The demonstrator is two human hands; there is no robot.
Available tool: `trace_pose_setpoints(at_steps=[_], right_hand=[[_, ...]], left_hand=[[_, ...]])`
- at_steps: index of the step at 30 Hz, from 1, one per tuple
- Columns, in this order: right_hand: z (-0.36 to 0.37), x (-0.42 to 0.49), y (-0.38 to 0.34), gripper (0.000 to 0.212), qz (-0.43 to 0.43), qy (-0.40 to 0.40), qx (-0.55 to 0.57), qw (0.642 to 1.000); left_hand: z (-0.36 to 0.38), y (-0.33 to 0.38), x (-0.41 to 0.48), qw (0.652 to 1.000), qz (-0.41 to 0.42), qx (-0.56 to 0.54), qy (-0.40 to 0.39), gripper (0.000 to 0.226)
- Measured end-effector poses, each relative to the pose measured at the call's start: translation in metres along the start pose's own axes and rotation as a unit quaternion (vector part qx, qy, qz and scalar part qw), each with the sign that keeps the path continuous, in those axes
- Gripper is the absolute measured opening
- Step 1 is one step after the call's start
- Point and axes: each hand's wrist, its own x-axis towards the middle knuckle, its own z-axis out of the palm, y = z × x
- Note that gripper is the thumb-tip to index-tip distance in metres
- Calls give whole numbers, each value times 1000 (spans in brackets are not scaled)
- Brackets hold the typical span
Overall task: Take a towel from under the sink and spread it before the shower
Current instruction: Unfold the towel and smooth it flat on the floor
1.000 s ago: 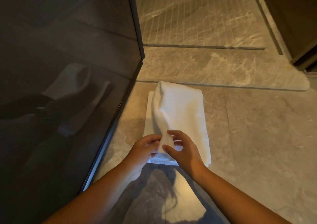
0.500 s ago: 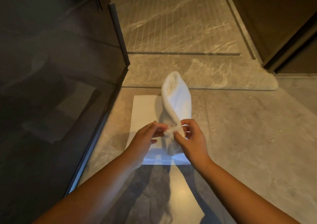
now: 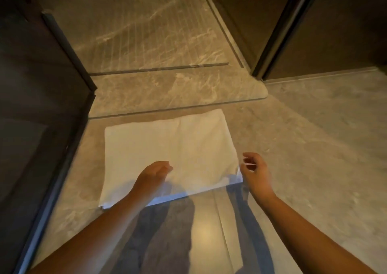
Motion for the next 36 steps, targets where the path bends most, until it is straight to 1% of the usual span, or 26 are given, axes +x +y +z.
trace_pose_setpoints(at_steps=[1, 3, 4, 6, 8, 10, 13, 15, 17, 19, 24, 26, 28, 32, 34, 36], right_hand=[[-8, 2, 9, 35, 23, 9, -12, 1000], [-19, 2, 22, 38, 36, 9, -32, 999], [-21, 1, 26, 38, 31, 3, -41, 999], [-20, -2, 29, 39, 17, -18, -55, 998], [-13, -5, 26, 38, -6, -47, -66, 997], [-2, -8, 21, 37, -35, -81, -76, 993], [15, -9, 15, 40, -77, -131, -114, 982], [25, -7, 14, 42, -82, -137, -141, 977], [32, -3, 15, 44, -68, -117, -166, 977], [35, 3, 19, 46, -54, -100, -192, 975], [40, 7, 27, 44, -76, -79, -237, 965], [40, 8, 27, 43, -72, -74, -230, 968], [37, 10, 26, 45, -49, -77, -209, 974], [30, 10, 24, 51, 3, -113, -177, 978], [29, 6, 24, 47, 10, -128, -165, 978], [29, 1, 21, 39, 12, -122, -141, 982]], left_hand=[[4, 0, 0, 1000, 7, 2, 21, 30], [10, -1, 0, 998, 23, -13, 50, 28], [11, -3, 0, 998, 37, 17, 52, 29], [12, -13, 4, 991, 57, 114, 42, 32], [11, -20, 6, 980, 65, 183, 31, 39], [10, -24, 7, 973, 65, 219, 29, 44], [5, -33, 6, 968, 49, 241, 38, 51], [0, -43, 4, 966, 28, 257, 28, 54], [-3, -55, 0, 965, 14, 263, 11, 55], [-3, -64, -6, 963, 21, 268, 0, 56], [-2, -72, -13, 962, 31, 270, -14, 55], [-1, -75, -15, 963, 37, 266, -6, 55], [-1, -78, -18, 962, 47, 267, 4, 55], [-2, -79, -20, 965, 50, 257, 4, 57], [-3, -77, -20, 969, 47, 242, 7, 56], [-3, -73, -21, 972, 50, 228, 14, 54]])
